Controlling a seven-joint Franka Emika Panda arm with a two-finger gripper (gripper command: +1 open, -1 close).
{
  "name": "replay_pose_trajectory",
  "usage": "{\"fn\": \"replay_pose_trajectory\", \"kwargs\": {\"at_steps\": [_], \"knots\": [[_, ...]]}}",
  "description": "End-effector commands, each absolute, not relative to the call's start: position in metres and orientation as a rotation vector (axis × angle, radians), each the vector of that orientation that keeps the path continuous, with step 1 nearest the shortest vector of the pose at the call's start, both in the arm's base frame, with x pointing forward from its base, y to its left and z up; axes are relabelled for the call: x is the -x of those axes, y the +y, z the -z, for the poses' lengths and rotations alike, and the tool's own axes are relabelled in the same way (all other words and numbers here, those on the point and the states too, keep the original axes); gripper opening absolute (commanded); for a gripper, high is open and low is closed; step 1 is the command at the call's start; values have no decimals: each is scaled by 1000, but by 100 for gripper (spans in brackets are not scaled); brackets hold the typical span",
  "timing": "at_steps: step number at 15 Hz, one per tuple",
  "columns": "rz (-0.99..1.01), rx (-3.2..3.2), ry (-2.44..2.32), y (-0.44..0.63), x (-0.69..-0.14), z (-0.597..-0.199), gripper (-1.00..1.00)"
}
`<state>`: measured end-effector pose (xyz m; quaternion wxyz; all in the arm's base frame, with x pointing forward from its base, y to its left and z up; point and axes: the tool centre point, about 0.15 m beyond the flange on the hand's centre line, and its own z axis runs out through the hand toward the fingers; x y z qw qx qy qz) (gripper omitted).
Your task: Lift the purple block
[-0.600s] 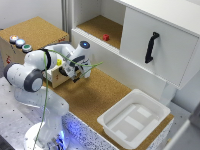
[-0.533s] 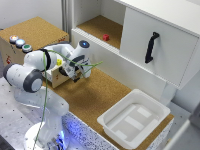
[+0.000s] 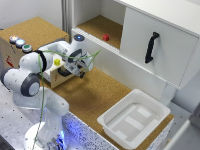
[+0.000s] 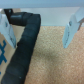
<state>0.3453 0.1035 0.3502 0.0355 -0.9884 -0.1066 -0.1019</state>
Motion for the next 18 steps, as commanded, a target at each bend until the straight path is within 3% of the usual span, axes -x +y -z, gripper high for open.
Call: {"fn": "replay_pose_trajectory", "kwargs": {"at_steps": [1, 5, 8, 12, 18], "knots": [[283, 3154, -479, 136, -373, -388, 100], [423, 3155, -622, 174, -359, -439, 100], [472, 3123, -711, 207, -344, -455, 100], [383, 3066, -808, 253, -334, -435, 100], [250, 3037, -761, 297, -334, -376, 100]]}}
